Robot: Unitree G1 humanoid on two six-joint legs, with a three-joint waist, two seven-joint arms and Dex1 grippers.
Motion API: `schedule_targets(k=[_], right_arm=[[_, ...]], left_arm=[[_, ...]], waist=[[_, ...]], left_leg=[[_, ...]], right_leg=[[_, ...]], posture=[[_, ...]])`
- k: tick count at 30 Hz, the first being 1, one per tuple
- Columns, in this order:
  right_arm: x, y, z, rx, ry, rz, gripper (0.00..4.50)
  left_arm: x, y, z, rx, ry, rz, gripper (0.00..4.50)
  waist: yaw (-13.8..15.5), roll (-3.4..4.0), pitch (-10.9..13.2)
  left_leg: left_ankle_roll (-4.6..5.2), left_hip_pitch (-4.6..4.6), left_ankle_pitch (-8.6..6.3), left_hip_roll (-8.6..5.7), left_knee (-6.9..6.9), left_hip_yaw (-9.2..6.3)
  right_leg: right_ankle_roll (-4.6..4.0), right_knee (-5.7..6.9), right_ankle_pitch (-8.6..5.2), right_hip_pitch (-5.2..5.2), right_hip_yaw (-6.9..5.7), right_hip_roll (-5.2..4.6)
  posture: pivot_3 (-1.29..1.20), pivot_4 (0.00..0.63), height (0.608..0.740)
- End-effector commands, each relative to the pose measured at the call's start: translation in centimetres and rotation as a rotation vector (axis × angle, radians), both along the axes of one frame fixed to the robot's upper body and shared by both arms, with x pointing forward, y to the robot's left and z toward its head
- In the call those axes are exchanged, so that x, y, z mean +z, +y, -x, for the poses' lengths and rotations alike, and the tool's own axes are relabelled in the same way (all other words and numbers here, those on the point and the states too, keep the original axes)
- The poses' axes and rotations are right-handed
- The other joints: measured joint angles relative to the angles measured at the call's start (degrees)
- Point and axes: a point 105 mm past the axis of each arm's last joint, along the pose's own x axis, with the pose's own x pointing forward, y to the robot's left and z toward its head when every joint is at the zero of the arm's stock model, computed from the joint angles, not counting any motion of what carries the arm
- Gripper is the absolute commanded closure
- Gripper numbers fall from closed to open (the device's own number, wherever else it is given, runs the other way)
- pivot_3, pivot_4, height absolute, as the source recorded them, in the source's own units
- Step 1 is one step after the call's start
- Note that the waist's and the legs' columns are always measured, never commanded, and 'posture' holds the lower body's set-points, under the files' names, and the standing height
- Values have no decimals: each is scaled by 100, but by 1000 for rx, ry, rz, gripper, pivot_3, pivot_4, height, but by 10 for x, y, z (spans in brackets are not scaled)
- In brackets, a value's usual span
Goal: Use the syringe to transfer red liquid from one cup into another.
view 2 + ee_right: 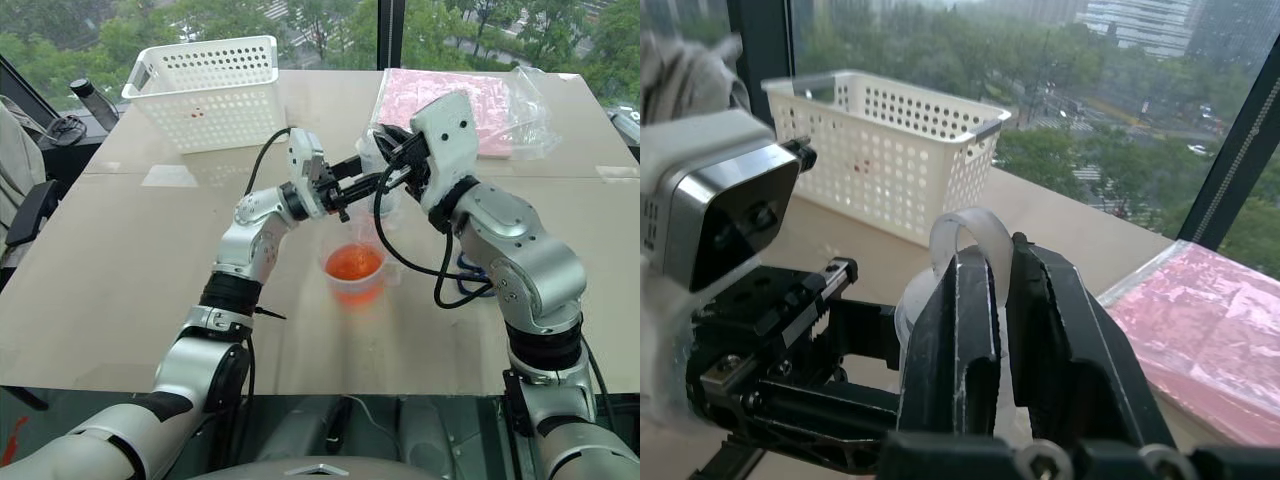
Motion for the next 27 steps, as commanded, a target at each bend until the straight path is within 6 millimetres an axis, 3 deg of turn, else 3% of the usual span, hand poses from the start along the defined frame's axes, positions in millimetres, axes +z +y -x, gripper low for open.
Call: schedule_targets(k=[1,6,7,11,15,20,23,27], right_arm=[[3,13,21,184,25,15,2633],[7,-3,41,250,-1,85,241],[8,-9,44,246,-13,97,101],[2,-40,63,220,-44,201,101],[-9,-66,80,187,-12,266,101],[-22,-95,103,105,64,318,101],[-27,-100,119,102,91,320,101],[-39,-102,136,87,94,364,101]], left_arm=[[48,6,14,-13,-129,93,3099],[57,14,15,4,-99,94,3099],[62,17,15,7,-92,105,3099],[94,33,16,5,-2,198,3099],[108,52,17,12,128,198,3099],[81,85,10,124,472,-65,3099],[69,107,10,147,617,-155,3099],[29,127,3,210,868,-292,3099]], waist=[[3,1,-1],[48,1,-1],[63,1,0],[72,0,0],[23,0,0],[29,6,-4],[46,6,-3],[117,6,-5]], left_leg=[[0,1,0,0,0,1],[0,-1,0,0,2,-1],[1,-1,0,-1,2,-1],[1,-5,-1,-2,2,-2],[1,0,-1,1,0,3],[2,11,-1,4,-1,18],[2,11,-1,4,0,15],[2,19,-2,3,1,16]], right_leg=[[0,0,0,0,0,0],[0,-3,0,2,-7,-2],[0,-4,0,2,-8,-3],[0,-5,0,2,-12,-5],[1,-2,0,0,-10,-5],[1,6,0,1,0,-1],[1,7,0,1,-3,23],[1,1,0,12,-4,20]], posture=[[0,150,740],[0,150,740],[0,150,740],[0,150,740],[0,150,740],[0,150,740],[0,150,740],[0,150,740]])
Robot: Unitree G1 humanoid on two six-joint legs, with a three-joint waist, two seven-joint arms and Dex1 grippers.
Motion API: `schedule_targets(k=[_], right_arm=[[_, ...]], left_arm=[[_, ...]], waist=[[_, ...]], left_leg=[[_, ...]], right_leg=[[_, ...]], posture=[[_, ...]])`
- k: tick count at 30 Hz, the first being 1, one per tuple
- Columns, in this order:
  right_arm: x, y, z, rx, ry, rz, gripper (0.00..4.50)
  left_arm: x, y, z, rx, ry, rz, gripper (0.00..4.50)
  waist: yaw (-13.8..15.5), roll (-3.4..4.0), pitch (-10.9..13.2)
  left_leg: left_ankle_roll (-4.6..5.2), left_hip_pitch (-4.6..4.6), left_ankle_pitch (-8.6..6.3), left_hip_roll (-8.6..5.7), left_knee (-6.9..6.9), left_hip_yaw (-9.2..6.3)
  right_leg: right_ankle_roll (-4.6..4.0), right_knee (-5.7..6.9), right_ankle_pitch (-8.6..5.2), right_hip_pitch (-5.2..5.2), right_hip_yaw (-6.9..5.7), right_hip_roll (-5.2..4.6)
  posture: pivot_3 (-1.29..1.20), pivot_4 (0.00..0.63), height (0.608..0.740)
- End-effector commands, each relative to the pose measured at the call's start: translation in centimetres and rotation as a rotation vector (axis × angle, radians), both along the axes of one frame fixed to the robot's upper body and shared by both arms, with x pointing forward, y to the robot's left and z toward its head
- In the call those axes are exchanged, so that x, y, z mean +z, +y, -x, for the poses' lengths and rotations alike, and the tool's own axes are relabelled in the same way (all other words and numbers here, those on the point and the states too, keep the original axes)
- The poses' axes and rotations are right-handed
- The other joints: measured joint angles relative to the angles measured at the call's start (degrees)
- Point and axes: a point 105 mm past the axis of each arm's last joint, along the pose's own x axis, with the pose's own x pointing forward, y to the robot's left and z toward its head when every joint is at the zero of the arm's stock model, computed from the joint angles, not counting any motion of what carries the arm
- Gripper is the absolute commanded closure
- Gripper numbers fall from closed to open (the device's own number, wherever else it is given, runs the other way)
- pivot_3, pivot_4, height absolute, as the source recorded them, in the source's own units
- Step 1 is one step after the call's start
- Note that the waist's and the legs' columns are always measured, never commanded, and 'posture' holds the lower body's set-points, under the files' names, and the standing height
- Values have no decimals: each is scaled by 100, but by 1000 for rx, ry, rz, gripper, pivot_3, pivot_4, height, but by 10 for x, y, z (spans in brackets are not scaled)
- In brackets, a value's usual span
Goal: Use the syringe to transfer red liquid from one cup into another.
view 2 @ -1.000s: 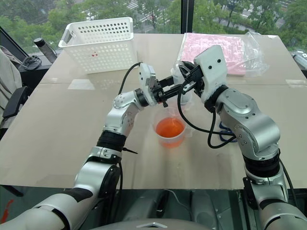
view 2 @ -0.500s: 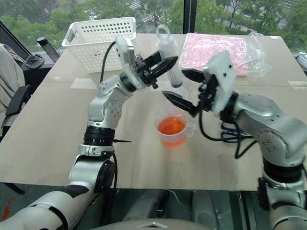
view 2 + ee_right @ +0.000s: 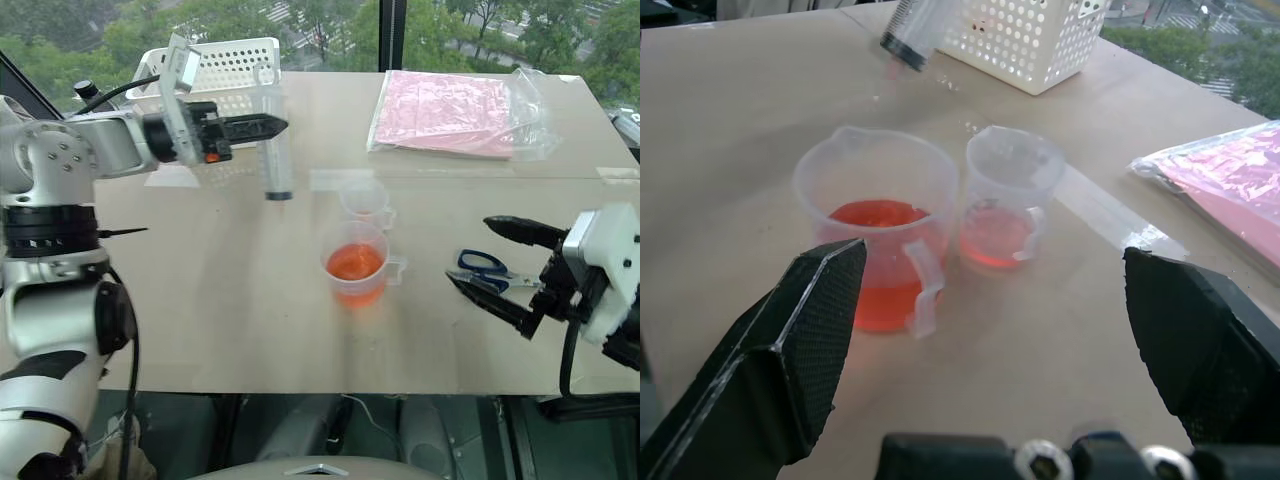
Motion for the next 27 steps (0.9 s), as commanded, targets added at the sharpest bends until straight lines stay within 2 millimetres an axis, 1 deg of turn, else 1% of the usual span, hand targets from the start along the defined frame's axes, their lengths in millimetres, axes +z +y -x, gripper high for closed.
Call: schedule_targets(k=[1,3,5,6,9,10,11,13,14,15,17,18,20,22,23,24,26,27], right_arm=[[-1,5,22,35,-59,42,101],[-4,9,32,62,-53,26,101],[-6,11,41,84,-34,4,101],[-7,11,43,89,-28,0,101],[-12,8,47,75,-11,20,101],[-13,8,48,72,-4,25,101],[-14,8,49,70,0,31,101],[-16,9,50,74,3,42,0],[-17,9,50,76,1,43,0],[-17,10,50,76,0,43,0],[-18,11,50,76,-14,51,0],[-18,12,50,76,-18,54,0],[-22,10,50,55,-27,75,0],[-22,7,51,26,-33,58,0],[-22,6,51,15,-38,50,0],[-21,5,51,3,-44,38,0],[-21,0,51,-21,-57,49,0],[-23,-3,51,-29,-55,55,0]], left_arm=[[-35,8,-6,13,191,-90,3099],[-58,8,-19,40,241,-127,3099],[-83,7,-28,25,255,-214,3099],[-89,7,-30,15,256,-244,3099],[-114,0,-39,-38,253,-340,3099],[-119,-4,-40,-68,249,-370,3099],[-121,-8,-41,-92,250,-380,3099],[-121,-12,-44,-115,226,-414,2112],[-120,-14,-45,-123,219,-415,1649],[-119,-15,-46,-130,215,-416,1324],[-108,-14,-48,-125,186,-389,263],[-105,-14,-48,-121,174,-383,15],[-81,-8,-50,-103,91,-306,15],[-51,1,-45,-101,-80,-212,15],[-39,2,-41,-102,-164,-163,15],[-32,10,-33,-82,-253,-162,15],[-22,19,-6,-111,-442,-165,15],[-20,25,4,-91,-478,-151,15]], waist=[[84,0,-1],[148,1,-1],[190,1,-2],[206,-5,2],[223,-30,6],[226,-32,3],[238,-30,1],[242,-29,0],[230,-30,1],[207,-34,3],[170,-43,7],[162,-45,8],[130,-46,8],[61,-50,11],[53,-50,11],[34,-44,7],[-24,-33,-1],[-43,-30,-2]], left_leg=[[0,5,0,0,-1,0],[0,8,-1,0,-3,0],[0,7,-1,1,-6,0],[0,6,-1,1,-5,2],[2,-5,-2,-1,-3,6],[2,-6,-2,0,-4,4],[2,-5,-2,0,-4,5],[3,-1,-3,1,-8,6],[4,0,-4,1,-8,7],[6,-2,-5,2,-8,7],[5,-8,-4,2,-8,7],[5,-10,-4,2,-7,5],[5,-10,-4,2,-6,5],[4,-11,-3,2,-6,3],[3,-10,-3,6,-9,5],[3,-10,-3,8,-9,4],[3,-6,-3,8,-11,5],[3,-3,-3,8,-15,6]], right_leg=[[0,-1,0,1,1,0],[0,0,0,3,0,0],[0,0,0,3,0,-4],[0,-3,0,4,1,-22],[-1,-7,1,3,3,-25],[-1,-11,1,3,2,-25],[-1,-10,1,4,1,-26],[-1,-10,0,4,2,-28],[-1,-9,0,4,1,-28],[-1,-9,0,3,2,-27],[-1,-10,0,-1,3,-28],[-1,-10,0,-2,1,-28],[0,-11,0,-1,0,-28],[0,-9,0,-5,-1,-27],[-1,-7,0,-9,6,-26],[-1,-6,-1,-9,4,-26],[-2,-10,0,-4,5,-30],[-2,-16,0,-2,6,-30]], posture=[[0,150,740],[0,150,740],[0,150,740],[0,150,740],[0,150,740],[0,150,740],[0,150,740],[0,150,740],[0,150,740],[0,150,740],[0,150,740],[0,150,740],[0,150,740],[0,150,740],[0,150,740],[0,150,740],[0,150,740],[0,150,740]])
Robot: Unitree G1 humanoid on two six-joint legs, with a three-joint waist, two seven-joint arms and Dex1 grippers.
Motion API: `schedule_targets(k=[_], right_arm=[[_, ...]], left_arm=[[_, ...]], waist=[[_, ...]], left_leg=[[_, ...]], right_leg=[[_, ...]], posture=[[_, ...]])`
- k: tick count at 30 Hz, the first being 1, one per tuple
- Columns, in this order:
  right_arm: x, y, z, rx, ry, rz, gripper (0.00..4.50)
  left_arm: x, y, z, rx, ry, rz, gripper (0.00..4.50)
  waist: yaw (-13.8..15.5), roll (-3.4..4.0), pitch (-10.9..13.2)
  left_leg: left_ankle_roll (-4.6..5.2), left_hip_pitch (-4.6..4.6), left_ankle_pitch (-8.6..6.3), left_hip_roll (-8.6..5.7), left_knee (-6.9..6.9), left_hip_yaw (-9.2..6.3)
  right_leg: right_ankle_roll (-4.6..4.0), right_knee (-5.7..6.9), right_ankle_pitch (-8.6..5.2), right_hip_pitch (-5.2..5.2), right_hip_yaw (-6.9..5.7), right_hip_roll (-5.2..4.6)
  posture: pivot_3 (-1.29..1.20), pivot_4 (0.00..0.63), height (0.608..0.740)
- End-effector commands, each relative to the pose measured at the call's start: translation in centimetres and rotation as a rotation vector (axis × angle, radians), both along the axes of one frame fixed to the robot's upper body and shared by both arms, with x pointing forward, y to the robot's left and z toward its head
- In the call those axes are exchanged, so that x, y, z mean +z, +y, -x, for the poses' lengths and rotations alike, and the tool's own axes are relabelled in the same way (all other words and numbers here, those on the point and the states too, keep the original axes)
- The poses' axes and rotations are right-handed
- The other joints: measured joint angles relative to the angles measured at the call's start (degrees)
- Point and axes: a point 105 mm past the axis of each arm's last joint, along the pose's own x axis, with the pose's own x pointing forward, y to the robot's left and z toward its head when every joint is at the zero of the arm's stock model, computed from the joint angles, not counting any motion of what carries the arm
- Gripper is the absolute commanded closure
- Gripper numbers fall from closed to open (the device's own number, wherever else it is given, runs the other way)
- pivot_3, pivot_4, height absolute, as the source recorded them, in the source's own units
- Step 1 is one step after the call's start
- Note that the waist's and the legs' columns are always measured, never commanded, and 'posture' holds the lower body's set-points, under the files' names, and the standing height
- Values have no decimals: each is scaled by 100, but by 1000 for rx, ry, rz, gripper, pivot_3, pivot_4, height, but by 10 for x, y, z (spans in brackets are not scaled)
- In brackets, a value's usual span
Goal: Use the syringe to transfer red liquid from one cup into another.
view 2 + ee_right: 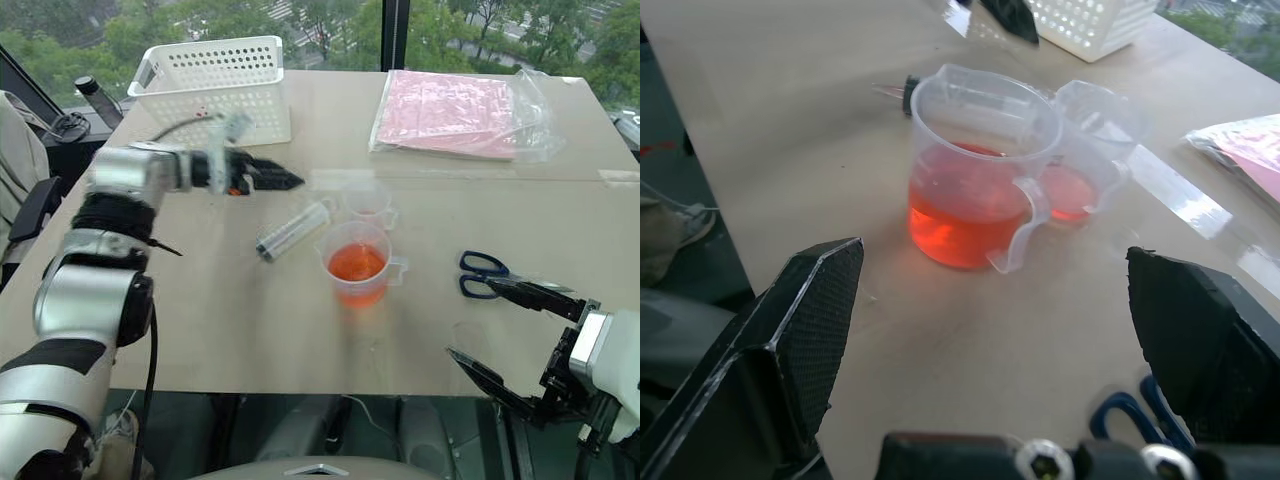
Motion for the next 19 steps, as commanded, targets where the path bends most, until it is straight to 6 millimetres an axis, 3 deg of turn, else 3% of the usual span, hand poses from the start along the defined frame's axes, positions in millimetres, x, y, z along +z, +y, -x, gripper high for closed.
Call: schedule_targets(k=[1,5,10,15,19], right_arm=[[1,-7,0,-14,-32,24,0],[-2,-20,-1,-17,-30,33,0],[-3,-47,-1,-44,-7,60,0],[-5,-70,-1,-65,28,93,0],[-11,-84,0,-82,72,97,0]], left_arm=[[24,12,38,-27,-215,30,15],[9,30,75,17,-234,83,15],[-46,48,126,81,-140,7,15],[-74,77,153,234,-49,1,15],[-83,86,166,258,-1,-2,15]], waist=[[-11,2,-2],[81,1,-3],[202,45,-21],[359,40,-25],[427,47,-28]], left_leg=[[0,2,0,0,-1,2],[2,27,-1,0,4,-4],[34,93,-23,7,-31,2],[31,102,-27,11,-49,-7],[13,100,-38,12,-52,-6]], right_leg=[[0,0,0,1,1,0],[-3,2,2,30,-11,1],[-8,-55,1,101,0,-3],[-18,-92,5,123,-6,1],[-20,-98,4,123,-7,0]], posture=[[0,150,740],[0,150,740],[0,150,740],[0,150,740],[0,150,740]])
